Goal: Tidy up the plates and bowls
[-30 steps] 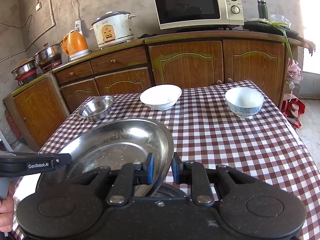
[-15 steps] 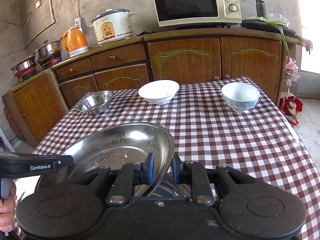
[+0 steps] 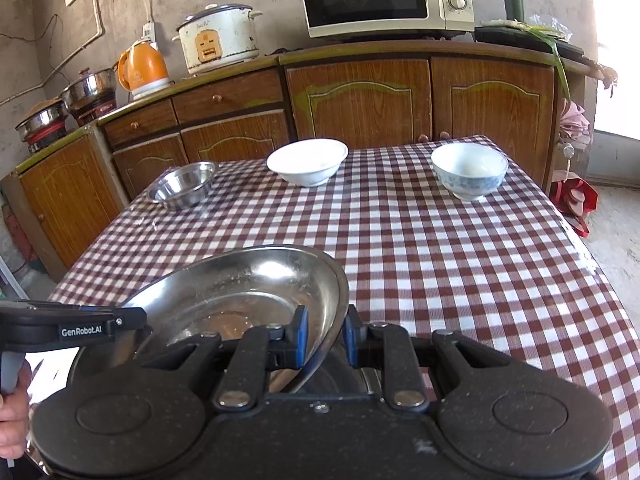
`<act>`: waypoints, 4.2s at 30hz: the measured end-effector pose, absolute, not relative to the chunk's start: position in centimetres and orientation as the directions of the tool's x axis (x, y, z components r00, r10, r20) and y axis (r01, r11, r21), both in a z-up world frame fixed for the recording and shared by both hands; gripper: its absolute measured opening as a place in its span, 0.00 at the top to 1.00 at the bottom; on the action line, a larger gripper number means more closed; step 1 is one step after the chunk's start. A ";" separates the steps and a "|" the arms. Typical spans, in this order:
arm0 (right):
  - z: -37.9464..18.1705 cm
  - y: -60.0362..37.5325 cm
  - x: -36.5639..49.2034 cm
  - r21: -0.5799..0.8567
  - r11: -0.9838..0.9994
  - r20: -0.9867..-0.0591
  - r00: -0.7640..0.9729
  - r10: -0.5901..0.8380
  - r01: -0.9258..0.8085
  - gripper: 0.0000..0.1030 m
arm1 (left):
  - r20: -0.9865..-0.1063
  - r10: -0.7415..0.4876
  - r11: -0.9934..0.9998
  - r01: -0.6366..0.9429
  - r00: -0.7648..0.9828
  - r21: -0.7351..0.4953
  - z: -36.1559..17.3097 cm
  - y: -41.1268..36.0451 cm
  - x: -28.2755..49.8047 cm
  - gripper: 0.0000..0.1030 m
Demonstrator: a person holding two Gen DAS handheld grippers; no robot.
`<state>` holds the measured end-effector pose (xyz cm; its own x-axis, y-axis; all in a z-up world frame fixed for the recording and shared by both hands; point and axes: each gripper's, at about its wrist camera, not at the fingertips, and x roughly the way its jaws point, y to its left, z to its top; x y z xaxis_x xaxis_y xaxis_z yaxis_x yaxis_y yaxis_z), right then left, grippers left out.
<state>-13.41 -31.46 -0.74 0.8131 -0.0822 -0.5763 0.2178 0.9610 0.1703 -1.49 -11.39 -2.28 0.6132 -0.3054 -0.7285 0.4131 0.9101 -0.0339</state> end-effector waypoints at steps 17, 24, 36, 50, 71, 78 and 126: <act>-3.5 -31.7 -15.0 0.165 0.952 -0.637 0.765 -0.096 0.257 0.76 | -0.763 -0.296 0.889 0.457 0.574 -0.001 -4.9 -12.3 -2.4 0.77; -4.5 -31.8 -15.3 0.156 0.951 -0.659 0.745 -0.102 0.268 0.76 | -0.774 -0.291 0.885 0.466 0.562 0.006 -5.8 -12.6 -2.6 0.76; -5.5 -31.8 -14.7 0.130 0.953 -0.679 0.725 -0.115 0.274 0.76 | -0.757 -0.278 0.881 0.471 0.592 0.044 -6.4 -13.2 -2.9 0.75; -5.9 -31.5 -14.0 0.081 0.963 -0.685 0.716 -0.134 0.257 0.57 | -0.754 -0.294 0.903 0.429 0.588 -0.018 -6.3 -12.1 -2.2 0.72; -6.8 -32.9 -14.8 0.154 0.942 -0.697 0.709 -0.110 0.297 0.25 | -0.788 -0.265 0.918 0.395 0.556 -0.030 -7.5 -11.4 -1.4 0.42; -7.9 -33.7 -14.8 0.232 0.919 -0.719 0.693 -0.058 0.318 0.24 | -0.795 -0.281 0.914 0.402 0.538 -0.051 -8.2 -11.6 -1.0 0.34; -4.6 -31.7 -11.4 0.228 0.949 -0.624 0.781 -0.028 0.217 0.68 | -0.697 -0.364 0.890 0.452 0.617 -0.064 -4.1 -11.7 -0.1 0.63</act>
<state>-11.45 -31.68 -4.56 0.7808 -0.0280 -0.6242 0.2166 0.9492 0.2282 -0.09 -11.67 -4.08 0.6174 -0.3638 -0.6975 0.4515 0.8899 -0.0644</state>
